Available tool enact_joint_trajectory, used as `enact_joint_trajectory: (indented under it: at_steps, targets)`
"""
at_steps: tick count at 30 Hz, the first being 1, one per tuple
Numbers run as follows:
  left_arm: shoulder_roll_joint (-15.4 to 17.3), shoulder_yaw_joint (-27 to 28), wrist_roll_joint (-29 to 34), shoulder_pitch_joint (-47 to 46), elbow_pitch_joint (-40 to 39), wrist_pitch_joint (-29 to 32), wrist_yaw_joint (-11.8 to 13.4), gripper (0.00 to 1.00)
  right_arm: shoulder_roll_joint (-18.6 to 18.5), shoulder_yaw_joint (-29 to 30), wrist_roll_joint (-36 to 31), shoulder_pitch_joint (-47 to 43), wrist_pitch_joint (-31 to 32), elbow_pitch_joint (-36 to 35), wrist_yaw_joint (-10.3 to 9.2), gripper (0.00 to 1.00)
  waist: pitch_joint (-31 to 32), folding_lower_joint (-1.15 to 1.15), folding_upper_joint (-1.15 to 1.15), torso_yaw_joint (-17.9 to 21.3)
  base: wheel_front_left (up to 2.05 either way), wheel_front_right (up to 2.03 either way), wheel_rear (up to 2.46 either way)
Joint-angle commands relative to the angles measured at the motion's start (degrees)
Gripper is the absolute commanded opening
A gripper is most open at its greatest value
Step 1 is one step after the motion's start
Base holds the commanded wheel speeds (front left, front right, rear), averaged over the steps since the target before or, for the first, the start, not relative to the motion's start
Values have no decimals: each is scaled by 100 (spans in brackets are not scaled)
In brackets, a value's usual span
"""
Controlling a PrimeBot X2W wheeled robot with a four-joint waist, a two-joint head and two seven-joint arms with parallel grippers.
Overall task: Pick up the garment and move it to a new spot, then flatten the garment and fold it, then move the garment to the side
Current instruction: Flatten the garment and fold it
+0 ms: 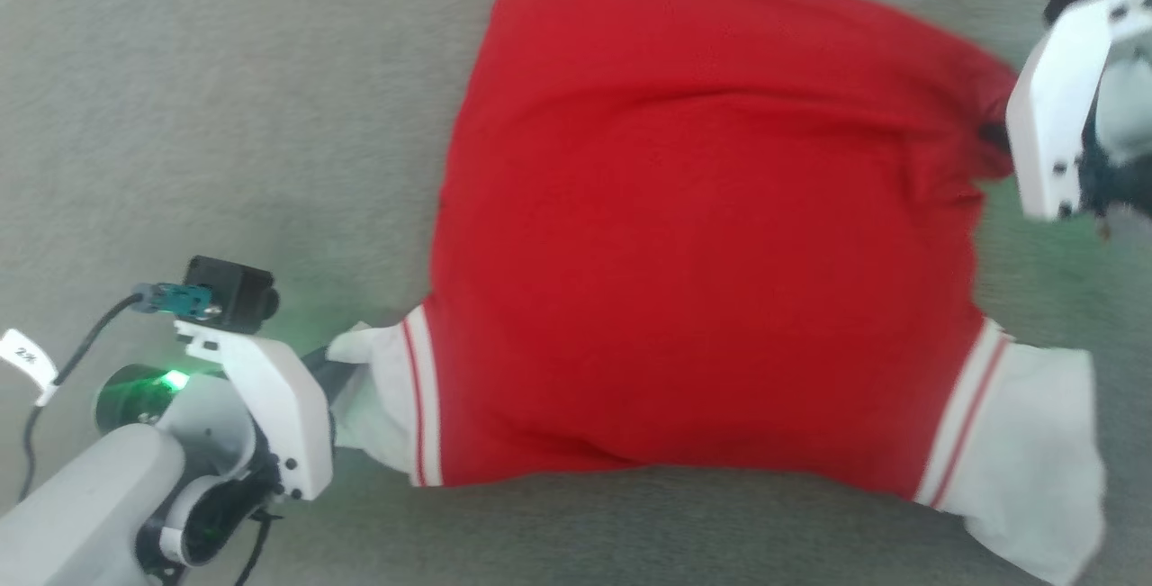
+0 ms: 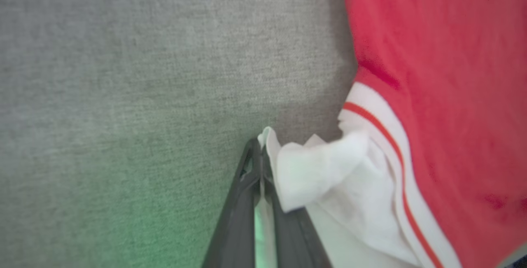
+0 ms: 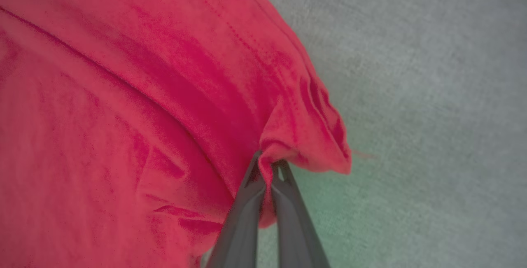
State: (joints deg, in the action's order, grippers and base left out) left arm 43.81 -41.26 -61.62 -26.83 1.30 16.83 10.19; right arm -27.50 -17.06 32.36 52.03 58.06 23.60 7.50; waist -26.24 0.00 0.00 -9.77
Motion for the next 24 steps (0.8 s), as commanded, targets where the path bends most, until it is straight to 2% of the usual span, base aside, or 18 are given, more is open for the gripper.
enact_joint_trajectory:
  at_steps: [1, 6, 13, 17, 19, 20, 21, 24]
  targets:
    - [-30, -12, -77, 82, 14, 55, 41, 0, -66, -33, 138, -263, 94, -268, -1, 0, 184, 0, 0, 344, 0, 0, 0]
    - [179, 65, -116, 148, -82, 113, 144, 0, -154, 145, 478, -1329, 408, -1565, -1, 0, 262, 0, 0, 725, 0, 0, 0]
    - [365, 139, -101, 157, -179, 152, 201, 0, 142, 817, 418, -2952, 900, -3026, -2, 0, 240, 0, 0, 967, 0, 0, 0]
    - [352, 128, -103, 131, -175, 152, 176, 0, 531, 1101, 172, -3797, 800, -3320, -1, 0, 192, 0, 0, 993, 0, 0, 0]
    - [327, 118, -109, 103, -125, 146, 135, 0, 770, 1131, -70, -4137, 389, -3011, -3, 0, 159, 0, 0, 1005, 0, 0, 0]
    - [313, 115, -116, 91, -108, 148, 119, 0, 822, 1124, -171, -4174, 214, -2824, -4, 11, 153, 0, 0, 1006, 0, 0, 0]
    - [303, 114, -121, 85, -86, 145, 114, 0, 893, 1120, -241, -4168, 20, -2625, -8, 100, 151, 0, 0, 1010, 0, 0, 0]
    - [273, 92, -131, 63, -27, 156, 69, 0, 969, 1065, -308, -4119, -275, -2127, -18, 100, 166, 0, 0, 999, 0, 0, 0]
